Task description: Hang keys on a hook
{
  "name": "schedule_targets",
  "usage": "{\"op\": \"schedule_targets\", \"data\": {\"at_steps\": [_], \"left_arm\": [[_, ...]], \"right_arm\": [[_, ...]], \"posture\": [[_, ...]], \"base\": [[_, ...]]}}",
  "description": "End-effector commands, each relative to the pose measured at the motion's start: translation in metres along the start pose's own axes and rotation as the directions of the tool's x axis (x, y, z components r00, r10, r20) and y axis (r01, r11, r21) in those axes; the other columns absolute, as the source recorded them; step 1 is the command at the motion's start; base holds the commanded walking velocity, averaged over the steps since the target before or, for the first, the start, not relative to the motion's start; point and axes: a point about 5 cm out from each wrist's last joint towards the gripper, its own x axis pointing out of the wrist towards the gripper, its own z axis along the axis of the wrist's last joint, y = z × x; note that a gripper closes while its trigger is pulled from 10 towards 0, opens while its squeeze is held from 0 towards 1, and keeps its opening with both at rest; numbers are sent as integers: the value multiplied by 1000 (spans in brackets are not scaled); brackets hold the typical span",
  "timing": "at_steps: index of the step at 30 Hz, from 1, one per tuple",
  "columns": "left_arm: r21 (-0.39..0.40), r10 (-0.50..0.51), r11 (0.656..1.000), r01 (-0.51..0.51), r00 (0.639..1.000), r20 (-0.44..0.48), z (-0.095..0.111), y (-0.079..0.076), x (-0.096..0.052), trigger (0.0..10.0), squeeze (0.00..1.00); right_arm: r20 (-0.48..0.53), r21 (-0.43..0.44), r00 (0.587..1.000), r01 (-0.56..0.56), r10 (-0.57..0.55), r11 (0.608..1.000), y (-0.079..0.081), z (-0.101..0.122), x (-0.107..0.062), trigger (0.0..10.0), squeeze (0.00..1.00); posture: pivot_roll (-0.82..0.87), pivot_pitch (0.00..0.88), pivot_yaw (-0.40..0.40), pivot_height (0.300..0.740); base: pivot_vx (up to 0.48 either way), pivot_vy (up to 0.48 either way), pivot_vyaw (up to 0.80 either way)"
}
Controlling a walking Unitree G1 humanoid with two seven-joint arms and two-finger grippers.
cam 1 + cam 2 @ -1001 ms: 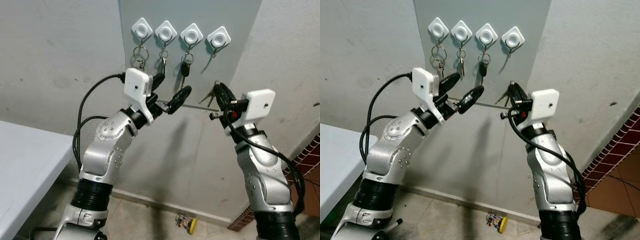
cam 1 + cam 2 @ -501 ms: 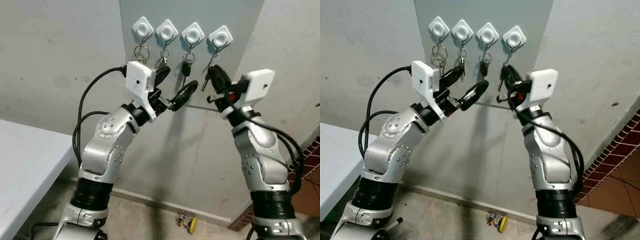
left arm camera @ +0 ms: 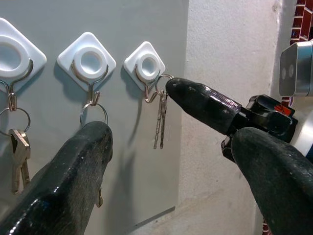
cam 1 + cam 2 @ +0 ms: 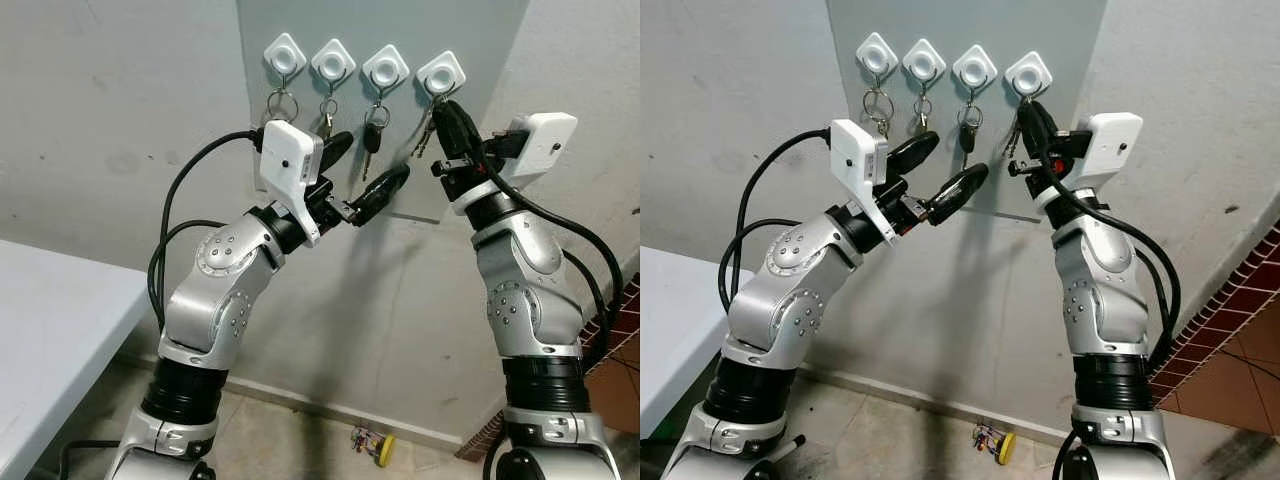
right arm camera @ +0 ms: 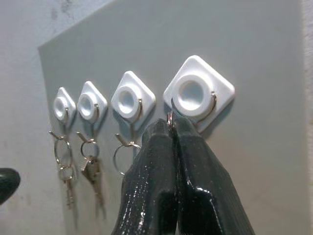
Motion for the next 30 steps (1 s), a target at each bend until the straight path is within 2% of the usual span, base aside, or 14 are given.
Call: {"op": "schedule_targets", "data": {"at_steps": [1,4,10,12,19,22,30], "left_arm": [[12,-14,1000,13,1000,7,5,-2,0,10000,0],[11,-10,1000,10,1000,6,5,-2,0,10000,0],[9,-5,1000,5,1000,5,5,-2,-1,10000,0],[3,1,1000,-1,1000,8,6,-1,-1,10000,0],[2,3,1000,-3,1000,9,6,-2,-1,10000,0],[-1,7,1000,-7,1000,16,7,-1,-1,10000,0],[-3,11,1000,-11,1000,20,8,-1,0,10000,0]], "right_arm": [[17,22,1000,-15,14,1000,1,5,5,10000,0],[15,46,1000,-13,12,999,1,4,6,10000,0],[25,155,1000,13,-17,988,0,2,10,10000,0],[31,222,999,24,-31,975,0,2,12,10000,0],[46,310,997,37,-54,950,-2,3,15,10000,0],[58,413,995,49,-80,910,-3,3,15,10000,0],[69,505,995,22,-66,863,2,0,10,10000,0]], "posture": [[-1,0,-18,728],[2,0,-19,728],[4,0,-21,728],[6,0,-22,728],[5,0,-23,728],[6,0,-24,728],[6,0,-25,728]], "base": [[0,0,0],[0,0,0],[0,0,0],[0,0,0],[0,0,0],[0,0,0],[0,0,0]]}}
